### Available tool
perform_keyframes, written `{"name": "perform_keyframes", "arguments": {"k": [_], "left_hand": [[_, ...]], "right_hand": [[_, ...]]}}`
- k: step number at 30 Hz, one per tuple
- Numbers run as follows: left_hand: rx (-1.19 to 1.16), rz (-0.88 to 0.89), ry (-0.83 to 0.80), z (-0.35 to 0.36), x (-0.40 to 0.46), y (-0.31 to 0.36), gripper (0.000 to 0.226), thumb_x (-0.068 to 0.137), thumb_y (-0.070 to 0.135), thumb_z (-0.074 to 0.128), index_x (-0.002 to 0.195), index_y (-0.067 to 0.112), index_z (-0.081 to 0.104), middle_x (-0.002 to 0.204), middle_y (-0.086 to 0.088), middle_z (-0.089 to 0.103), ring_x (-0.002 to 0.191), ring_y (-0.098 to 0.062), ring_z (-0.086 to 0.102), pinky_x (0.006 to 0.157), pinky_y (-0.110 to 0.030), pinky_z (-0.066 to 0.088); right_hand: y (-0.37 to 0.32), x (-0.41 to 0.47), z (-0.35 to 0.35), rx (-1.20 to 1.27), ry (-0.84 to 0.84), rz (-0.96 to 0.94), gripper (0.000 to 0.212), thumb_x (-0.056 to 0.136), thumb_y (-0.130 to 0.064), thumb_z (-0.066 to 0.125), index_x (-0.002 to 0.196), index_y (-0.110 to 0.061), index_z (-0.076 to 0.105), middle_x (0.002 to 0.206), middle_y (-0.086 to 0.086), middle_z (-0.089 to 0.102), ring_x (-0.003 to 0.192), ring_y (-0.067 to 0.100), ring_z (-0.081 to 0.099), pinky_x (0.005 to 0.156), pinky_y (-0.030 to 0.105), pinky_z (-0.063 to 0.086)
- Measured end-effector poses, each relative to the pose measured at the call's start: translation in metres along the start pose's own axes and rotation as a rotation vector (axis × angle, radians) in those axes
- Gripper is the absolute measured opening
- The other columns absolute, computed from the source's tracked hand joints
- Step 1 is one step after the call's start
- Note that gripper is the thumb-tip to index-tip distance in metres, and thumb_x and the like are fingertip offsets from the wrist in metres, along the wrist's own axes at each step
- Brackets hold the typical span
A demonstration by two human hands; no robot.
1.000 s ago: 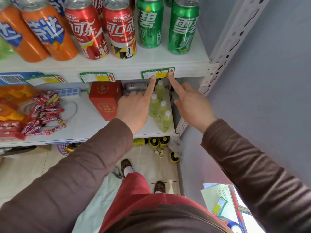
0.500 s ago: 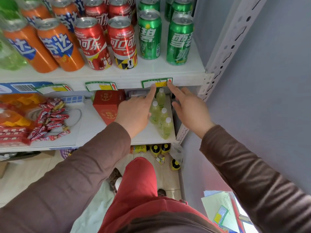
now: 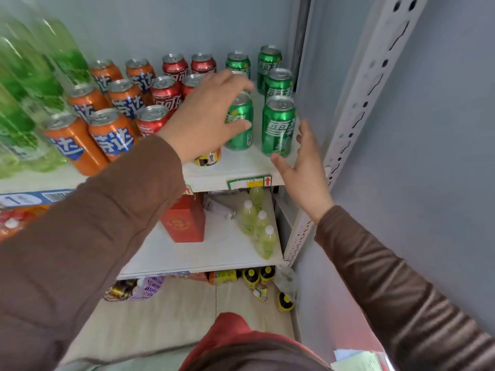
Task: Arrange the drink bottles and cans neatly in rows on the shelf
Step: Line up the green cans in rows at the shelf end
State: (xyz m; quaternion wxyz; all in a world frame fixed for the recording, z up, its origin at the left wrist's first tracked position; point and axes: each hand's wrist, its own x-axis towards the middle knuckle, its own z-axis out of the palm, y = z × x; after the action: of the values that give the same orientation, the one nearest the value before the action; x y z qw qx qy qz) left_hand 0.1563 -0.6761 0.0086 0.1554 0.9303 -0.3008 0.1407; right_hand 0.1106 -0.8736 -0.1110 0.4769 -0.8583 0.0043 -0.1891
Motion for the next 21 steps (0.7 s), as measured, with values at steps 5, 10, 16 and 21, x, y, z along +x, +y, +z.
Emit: {"name": "perform_keyframes", "arguments": {"k": [5, 10, 16, 21], "left_hand": [[-0.006, -0.109, -0.26, -0.018, 0.054, -0.03, 0.079, 0.081, 0.042, 0.079, 0.146, 0.018, 0.041, 0.144, -0.007, 0.049, 0.129, -0.026, 0.048, 0.104, -0.036, 0.039], [-0.086, -0.17, -0.523, -0.015, 0.083, -0.049, 0.074, 0.079, 0.047, 0.08, 0.141, 0.021, 0.049, 0.132, -0.001, 0.058, 0.111, -0.021, 0.059, 0.096, -0.037, 0.05], [-0.189, -0.156, -0.636, -0.009, 0.099, -0.055, 0.056, 0.081, 0.04, 0.08, 0.13, 0.022, 0.058, 0.123, 0.006, 0.064, 0.108, -0.017, 0.062, 0.089, -0.032, 0.049], [-0.288, -0.178, -0.664, -0.009, 0.101, -0.058, 0.047, 0.076, 0.042, 0.083, 0.114, 0.021, 0.067, 0.112, 0.002, 0.073, 0.101, -0.021, 0.071, 0.098, -0.044, 0.055]], "right_hand": [[-0.001, 0.025, 0.006, 0.083, 0.002, 0.064, 0.091, 0.085, -0.024, 0.081, 0.158, -0.016, 0.027, 0.155, 0.001, 0.045, 0.14, 0.013, 0.044, 0.116, 0.032, 0.035], [0.005, 0.035, 0.011, 0.126, -0.019, 0.122, 0.081, 0.082, -0.021, 0.084, 0.147, -0.017, 0.037, 0.137, -0.002, 0.059, 0.12, 0.012, 0.059, 0.104, 0.03, 0.047], [0.008, 0.041, 0.017, 0.124, -0.008, 0.15, 0.075, 0.078, -0.021, 0.087, 0.139, -0.016, 0.044, 0.129, -0.004, 0.065, 0.114, 0.013, 0.062, 0.095, 0.029, 0.048], [0.005, 0.047, 0.019, 0.202, 0.025, 0.198, 0.068, 0.076, -0.019, 0.089, 0.132, -0.02, 0.05, 0.119, -0.008, 0.069, 0.106, 0.008, 0.067, 0.093, 0.026, 0.052]]}}
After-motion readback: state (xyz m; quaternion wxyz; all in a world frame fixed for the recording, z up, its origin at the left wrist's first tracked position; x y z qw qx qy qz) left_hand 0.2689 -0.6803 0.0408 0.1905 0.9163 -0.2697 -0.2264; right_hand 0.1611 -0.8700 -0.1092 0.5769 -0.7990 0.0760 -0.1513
